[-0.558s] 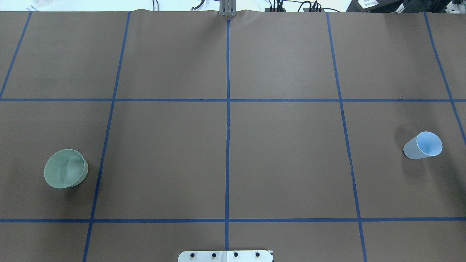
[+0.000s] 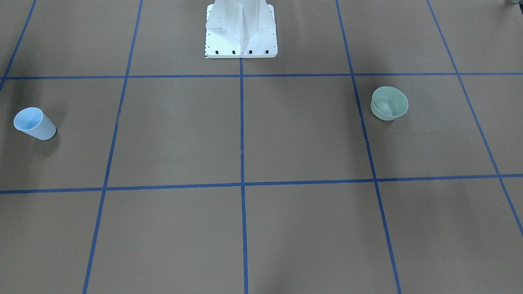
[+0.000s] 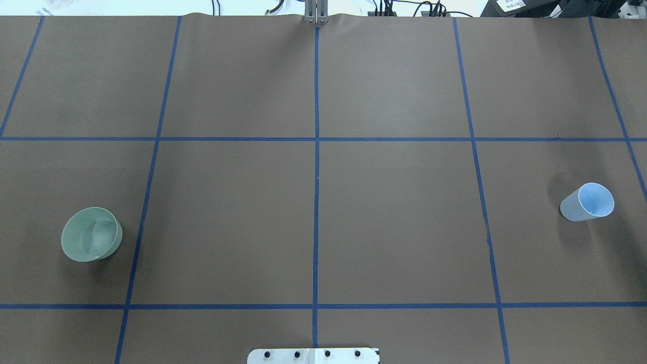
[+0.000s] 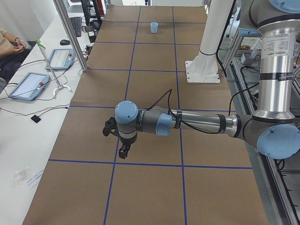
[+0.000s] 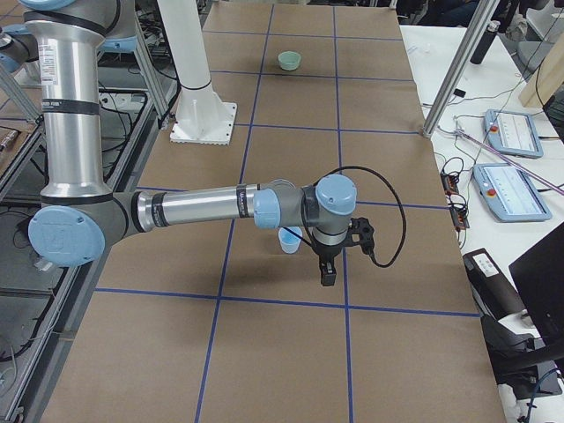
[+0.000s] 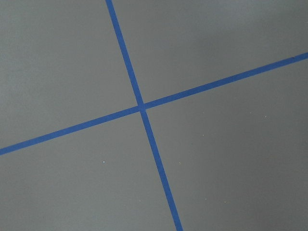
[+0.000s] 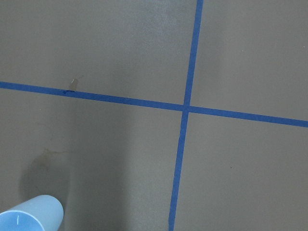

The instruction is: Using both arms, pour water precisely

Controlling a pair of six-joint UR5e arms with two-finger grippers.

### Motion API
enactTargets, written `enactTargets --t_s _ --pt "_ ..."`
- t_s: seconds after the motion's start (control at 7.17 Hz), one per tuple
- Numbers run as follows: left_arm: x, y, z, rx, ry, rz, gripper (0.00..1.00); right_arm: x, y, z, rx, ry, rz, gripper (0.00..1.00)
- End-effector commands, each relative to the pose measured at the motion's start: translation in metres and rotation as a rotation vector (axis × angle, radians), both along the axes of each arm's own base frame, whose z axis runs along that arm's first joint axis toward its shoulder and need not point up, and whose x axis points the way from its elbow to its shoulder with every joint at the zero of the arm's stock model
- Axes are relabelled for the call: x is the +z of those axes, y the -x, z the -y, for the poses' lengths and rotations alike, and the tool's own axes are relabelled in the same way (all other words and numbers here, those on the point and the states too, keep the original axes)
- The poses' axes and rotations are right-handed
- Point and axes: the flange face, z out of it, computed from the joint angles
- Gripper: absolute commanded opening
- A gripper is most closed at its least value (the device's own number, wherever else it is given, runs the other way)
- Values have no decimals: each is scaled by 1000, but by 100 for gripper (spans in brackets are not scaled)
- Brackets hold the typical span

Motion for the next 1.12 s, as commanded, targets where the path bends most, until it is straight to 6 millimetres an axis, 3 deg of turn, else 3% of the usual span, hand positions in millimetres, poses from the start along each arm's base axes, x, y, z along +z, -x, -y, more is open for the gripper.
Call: enactTargets --t_s 0.0,0.14,0.42,0.56,0.7,0.84,0.98 --pt "-16 -1 6 4 -45 0 100 -5 0 4 0 -16 1 100" --pt "-48 -2 38 -4 -89 -3 100 -6 0 4 9 -10 2 100" --pt "-63 -3 43 -1 -126 -12 100 -13 0 3 41 4 4 100" --pt "-71 -8 43 -71 -35 -91 100 -15 0 3 42 2 5 100" --pt "-94 -28 41 -90 -54 -130 100 -15 0 3 43 3 5 100" --pt "-99 -46 40 -78 -76 -147 100 -14 0 2 43 6 6 100" --pt "-112 -86 37 -75 -25 -169 100 -13 0 2 42 5 5 100"
